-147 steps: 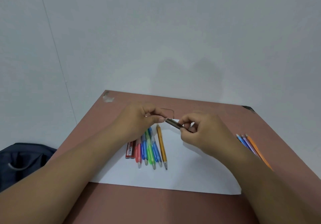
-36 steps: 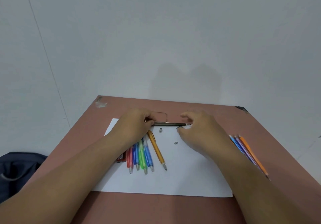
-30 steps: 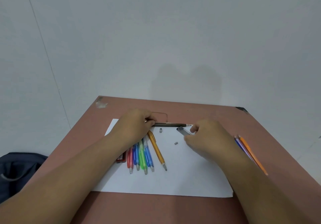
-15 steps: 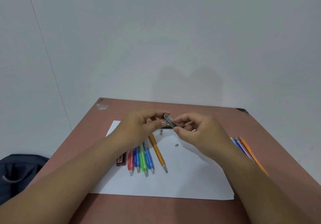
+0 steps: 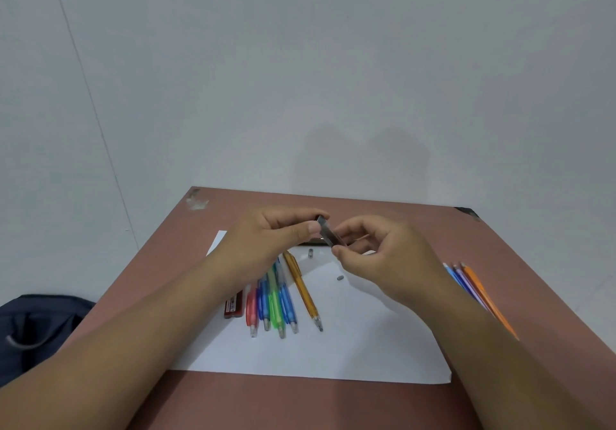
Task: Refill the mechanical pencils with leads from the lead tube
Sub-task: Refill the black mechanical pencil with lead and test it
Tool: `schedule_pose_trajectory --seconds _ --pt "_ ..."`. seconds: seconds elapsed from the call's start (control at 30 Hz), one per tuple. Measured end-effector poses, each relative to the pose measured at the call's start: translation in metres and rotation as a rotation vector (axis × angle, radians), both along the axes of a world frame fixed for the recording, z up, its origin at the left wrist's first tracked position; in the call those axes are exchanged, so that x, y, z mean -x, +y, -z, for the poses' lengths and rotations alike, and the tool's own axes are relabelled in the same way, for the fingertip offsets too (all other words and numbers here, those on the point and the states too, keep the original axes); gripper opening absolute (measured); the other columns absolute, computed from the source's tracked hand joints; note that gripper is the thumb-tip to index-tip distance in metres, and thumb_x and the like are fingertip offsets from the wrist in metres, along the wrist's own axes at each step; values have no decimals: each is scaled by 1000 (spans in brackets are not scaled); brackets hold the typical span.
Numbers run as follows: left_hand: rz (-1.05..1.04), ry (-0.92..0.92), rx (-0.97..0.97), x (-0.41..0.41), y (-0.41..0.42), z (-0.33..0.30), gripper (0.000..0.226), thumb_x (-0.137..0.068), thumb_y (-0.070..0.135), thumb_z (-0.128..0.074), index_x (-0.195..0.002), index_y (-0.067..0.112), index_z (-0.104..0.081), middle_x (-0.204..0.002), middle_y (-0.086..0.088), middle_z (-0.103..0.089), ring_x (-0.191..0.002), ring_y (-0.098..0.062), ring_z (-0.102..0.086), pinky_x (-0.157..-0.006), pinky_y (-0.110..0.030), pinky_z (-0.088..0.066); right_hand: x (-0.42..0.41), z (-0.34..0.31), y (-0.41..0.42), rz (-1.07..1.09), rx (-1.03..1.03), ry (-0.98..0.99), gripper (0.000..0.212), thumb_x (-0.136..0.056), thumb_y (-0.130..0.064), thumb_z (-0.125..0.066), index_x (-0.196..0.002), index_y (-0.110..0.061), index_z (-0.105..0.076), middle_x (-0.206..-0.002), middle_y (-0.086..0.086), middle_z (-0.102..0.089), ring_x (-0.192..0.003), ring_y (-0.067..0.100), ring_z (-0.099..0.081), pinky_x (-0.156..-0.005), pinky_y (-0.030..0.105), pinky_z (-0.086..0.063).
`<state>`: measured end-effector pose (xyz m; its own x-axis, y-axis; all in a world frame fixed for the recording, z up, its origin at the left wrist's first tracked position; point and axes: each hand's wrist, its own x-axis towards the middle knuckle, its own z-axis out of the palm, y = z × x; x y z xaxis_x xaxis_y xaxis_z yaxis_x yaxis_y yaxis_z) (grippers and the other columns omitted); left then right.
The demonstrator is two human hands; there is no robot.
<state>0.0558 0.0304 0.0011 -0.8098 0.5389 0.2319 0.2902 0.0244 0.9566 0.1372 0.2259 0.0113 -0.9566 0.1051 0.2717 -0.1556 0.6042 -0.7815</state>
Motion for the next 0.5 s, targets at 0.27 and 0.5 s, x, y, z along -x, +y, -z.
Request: schedule_pose_trajectory --seconds 0.27,0.5 --pt "-70 41 53 0 3 -1 20 -98 22 -59 -105 26 -78 -82 15 -74 -72 7 -63 -70 -9 -46 0 4 1 -12 -185 4 21 -85 -23 -76 -97 -39 -68 -85 -16 -71 -82 -1 -68 -69 16 -57" --pt "-86 -60 50 -3 8 -2 23 -101 19 -57 -103 26 -79 -95 -4 -77 -87 -24 -71 -75 -32 -57 9 11 3 -42 -449 162 35 -91 -14 -66 -120 -33 -63 -101 -17 -60 -92 4 -57 -76 12 -46"
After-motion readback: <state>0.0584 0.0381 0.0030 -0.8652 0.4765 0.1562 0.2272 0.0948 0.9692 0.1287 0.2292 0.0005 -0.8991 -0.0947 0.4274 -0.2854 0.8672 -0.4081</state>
